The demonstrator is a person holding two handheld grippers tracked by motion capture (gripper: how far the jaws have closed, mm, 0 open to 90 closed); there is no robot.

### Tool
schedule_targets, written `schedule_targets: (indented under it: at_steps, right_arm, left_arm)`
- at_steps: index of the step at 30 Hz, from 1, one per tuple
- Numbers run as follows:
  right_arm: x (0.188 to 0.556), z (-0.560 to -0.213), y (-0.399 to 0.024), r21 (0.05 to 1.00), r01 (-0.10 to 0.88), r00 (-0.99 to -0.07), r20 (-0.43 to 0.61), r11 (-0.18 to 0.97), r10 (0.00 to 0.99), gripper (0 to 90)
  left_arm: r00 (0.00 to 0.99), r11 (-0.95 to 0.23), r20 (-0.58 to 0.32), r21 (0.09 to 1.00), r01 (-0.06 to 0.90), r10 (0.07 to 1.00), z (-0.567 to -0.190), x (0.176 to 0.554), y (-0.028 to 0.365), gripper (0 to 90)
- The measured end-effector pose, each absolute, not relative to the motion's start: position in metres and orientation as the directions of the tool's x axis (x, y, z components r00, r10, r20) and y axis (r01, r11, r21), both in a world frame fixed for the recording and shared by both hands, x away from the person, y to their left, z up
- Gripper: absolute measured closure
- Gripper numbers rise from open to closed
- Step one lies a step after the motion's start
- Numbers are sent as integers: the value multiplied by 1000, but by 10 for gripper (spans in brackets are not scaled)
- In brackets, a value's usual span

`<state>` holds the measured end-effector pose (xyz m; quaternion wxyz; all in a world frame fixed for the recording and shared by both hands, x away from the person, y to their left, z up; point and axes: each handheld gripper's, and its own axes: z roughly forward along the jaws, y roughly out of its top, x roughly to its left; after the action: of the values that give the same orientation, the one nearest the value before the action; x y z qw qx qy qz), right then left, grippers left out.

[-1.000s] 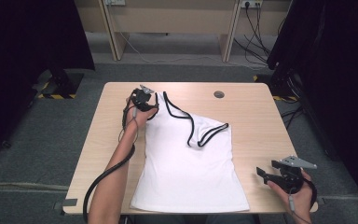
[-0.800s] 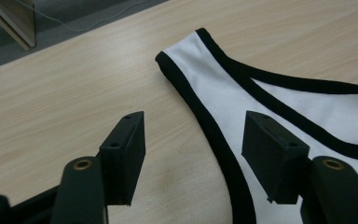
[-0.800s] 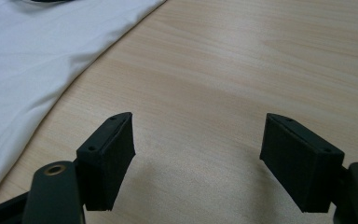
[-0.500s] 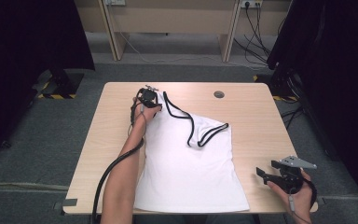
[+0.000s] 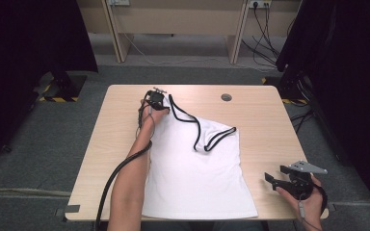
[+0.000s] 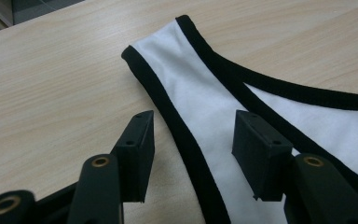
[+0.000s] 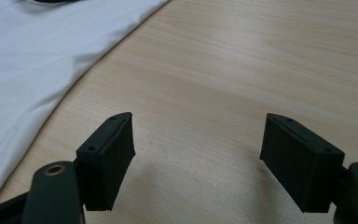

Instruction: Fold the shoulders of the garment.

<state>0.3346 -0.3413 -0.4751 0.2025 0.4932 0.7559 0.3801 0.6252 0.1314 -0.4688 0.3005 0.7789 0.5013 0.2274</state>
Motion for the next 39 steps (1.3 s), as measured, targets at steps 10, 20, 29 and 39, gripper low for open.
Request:
schedule_targets:
  at_steps: [10,20,29,39]
  right_arm:
    - [335,-475,-341,769,599,-433,74,225,898,259]
    - [335,-475,-341,768,598,-436,72,229,897,256]
    - [335,-475,-341,768,598,-435,69,230,898,256]
    - [334,-475,-341,772,592,-435,65,231,898,255]
  left_arm:
    - [397,-264,-27,704,660,917,-471,629,131,575]
    - [405,-269,-46,680,682,913,-467,630,125,769]
    - [416,-248,-104,665,704,904,-465,628,126,839]
    - [429,-206,-120,743,637,895,-452,608,134,844]
